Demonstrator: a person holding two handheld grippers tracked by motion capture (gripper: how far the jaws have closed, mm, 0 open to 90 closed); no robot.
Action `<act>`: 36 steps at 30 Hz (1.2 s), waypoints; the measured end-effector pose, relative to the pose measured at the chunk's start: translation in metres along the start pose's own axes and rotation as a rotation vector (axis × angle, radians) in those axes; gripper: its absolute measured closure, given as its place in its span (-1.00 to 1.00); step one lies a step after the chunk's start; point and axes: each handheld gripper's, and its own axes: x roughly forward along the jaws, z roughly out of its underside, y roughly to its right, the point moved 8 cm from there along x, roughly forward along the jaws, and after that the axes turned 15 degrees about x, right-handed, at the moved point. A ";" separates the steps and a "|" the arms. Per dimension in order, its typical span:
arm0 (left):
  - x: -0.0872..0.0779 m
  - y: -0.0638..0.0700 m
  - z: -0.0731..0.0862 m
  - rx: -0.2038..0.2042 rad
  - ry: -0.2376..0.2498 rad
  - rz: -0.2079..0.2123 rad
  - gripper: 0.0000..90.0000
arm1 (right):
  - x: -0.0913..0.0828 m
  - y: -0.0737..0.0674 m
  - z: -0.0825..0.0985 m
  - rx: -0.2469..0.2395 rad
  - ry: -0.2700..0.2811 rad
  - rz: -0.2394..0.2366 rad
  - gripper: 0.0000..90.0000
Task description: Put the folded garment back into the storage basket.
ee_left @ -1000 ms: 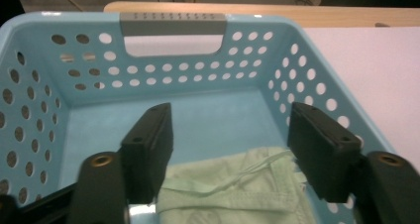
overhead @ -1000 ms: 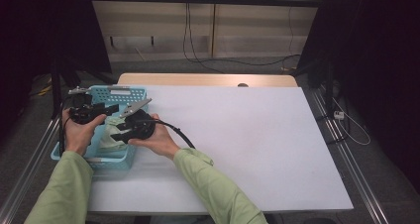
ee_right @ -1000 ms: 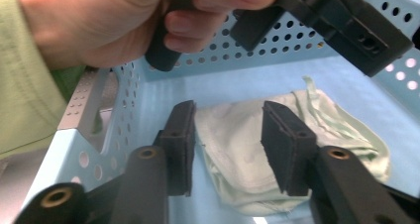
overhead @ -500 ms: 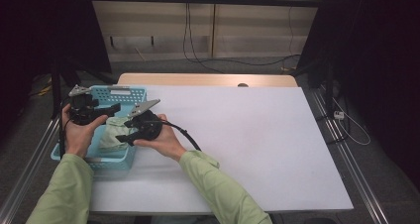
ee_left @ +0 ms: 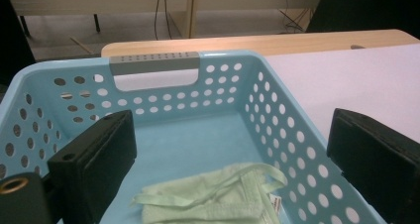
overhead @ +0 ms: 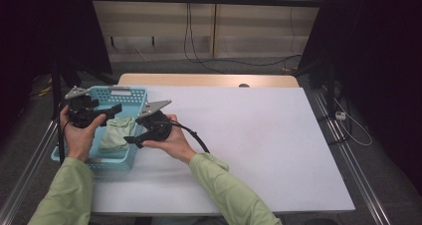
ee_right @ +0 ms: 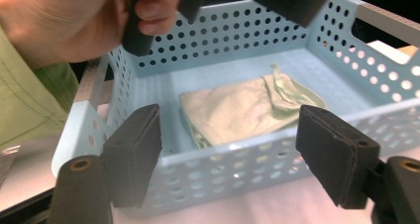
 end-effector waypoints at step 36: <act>-0.039 0.049 0.004 0.108 0.098 -0.024 -0.88 | -0.081 0.036 0.032 0.095 0.084 0.215 -0.87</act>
